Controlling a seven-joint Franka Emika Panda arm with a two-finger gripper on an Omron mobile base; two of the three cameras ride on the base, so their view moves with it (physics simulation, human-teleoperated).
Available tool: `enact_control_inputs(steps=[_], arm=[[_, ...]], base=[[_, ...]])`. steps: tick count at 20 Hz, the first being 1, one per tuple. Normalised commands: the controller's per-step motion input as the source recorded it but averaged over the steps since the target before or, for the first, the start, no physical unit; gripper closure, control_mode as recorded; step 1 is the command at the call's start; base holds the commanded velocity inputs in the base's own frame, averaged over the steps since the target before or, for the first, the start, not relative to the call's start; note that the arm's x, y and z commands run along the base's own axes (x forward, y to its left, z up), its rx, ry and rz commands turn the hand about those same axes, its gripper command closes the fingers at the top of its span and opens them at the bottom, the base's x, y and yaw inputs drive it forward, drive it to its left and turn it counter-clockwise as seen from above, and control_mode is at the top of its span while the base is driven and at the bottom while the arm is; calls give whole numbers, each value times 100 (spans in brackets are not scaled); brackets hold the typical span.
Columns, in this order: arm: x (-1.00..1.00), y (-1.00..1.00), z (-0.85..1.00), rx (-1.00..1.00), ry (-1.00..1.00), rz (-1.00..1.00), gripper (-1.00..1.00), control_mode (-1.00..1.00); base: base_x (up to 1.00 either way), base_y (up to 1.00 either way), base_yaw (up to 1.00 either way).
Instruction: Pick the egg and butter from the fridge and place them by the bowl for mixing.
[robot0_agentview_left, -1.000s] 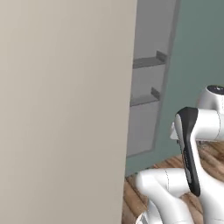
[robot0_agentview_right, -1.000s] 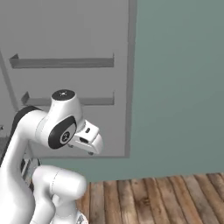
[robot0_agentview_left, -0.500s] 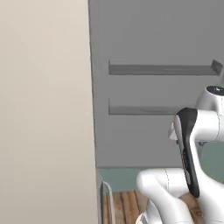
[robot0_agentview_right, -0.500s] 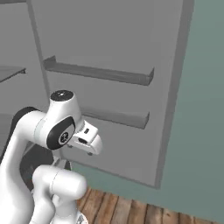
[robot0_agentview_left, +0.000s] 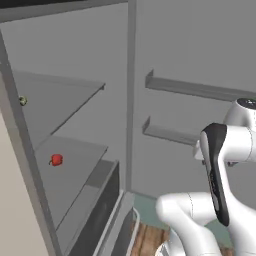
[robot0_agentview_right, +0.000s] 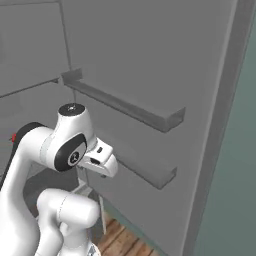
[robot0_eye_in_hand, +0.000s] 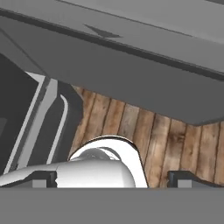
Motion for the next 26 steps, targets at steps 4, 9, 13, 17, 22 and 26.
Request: enact_control_inputs(steps=[4, 9, 13, 17, 22, 26], arm=[[0, 0, 0, 0, 0, 0, -100, 100], [0, 0, 0, 0, 0, 0, -100, 100], [0, 0, 0, 0, 0, 0, -100, 100], [0, 0, 0, 0, 0, 0, -100, 100], [0, 0, 0, 0, 0, 0, -100, 100], [0, 0, 0, 0, 0, 0, -100, 100]], base=[[0, 9, 81], [0, 17, 60], [-16, 32, 30], [-17, 28, 28], [-11, 35, 29], [2, 37, 54]])
